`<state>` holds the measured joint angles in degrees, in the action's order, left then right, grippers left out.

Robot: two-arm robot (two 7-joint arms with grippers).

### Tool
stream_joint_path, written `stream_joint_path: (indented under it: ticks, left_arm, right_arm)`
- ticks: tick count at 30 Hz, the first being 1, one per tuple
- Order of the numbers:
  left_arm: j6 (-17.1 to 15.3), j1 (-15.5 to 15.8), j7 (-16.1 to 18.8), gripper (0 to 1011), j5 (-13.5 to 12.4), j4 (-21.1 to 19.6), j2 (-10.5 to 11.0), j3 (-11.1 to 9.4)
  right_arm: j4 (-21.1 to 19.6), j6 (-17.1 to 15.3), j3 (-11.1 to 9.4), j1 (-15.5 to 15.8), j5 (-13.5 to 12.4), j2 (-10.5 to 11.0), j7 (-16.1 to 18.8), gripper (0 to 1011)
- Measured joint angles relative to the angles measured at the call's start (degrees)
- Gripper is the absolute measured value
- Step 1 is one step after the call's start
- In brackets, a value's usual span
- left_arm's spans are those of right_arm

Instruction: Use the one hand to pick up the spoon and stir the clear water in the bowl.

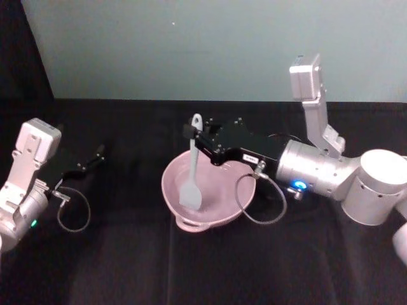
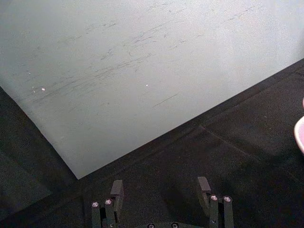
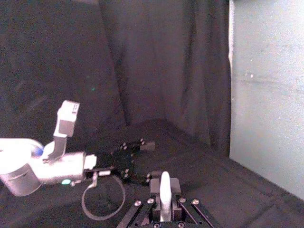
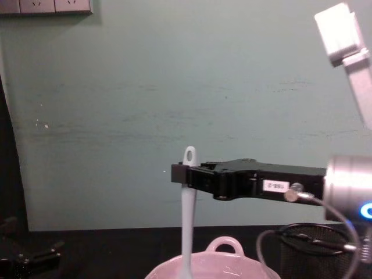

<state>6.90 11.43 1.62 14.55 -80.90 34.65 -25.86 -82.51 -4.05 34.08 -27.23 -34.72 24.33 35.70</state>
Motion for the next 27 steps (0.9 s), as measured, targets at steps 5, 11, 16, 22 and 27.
stream_joint_path:
  ticks: [5,11,16,22,27]
  left_arm:
    - [0.0,0.0,0.0,1011,0.0,0.0,0.0,0.0]
    - [0.0,0.0,0.0,1011,0.0,0.0,0.0,0.0]
    - [0.0,0.0,0.0,1011,0.0,0.0,0.0,0.0]
    - [0.0,0.0,0.0,1011,0.0,0.0,0.0,0.0]
    - [0.0,0.0,0.0,1011,0.0,0.0,0.0,0.0]
  right_arm:
    - [3.7,3.1,0.1,-1.3,1.6,-2.8,-1.4,134]
    - [8.7,6.8,-0.2,-3.1,5.3,-5.6,-4.0,134]
    - [11.4,10.3,-0.9,-3.8,9.1,-6.6,-6.8,134]
    - [10.1,11.5,-2.2,-2.7,11.2,-5.2,-8.2,134]
    - [6.2,9.9,-3.2,-0.5,11.2,-2.8,-7.5,134]
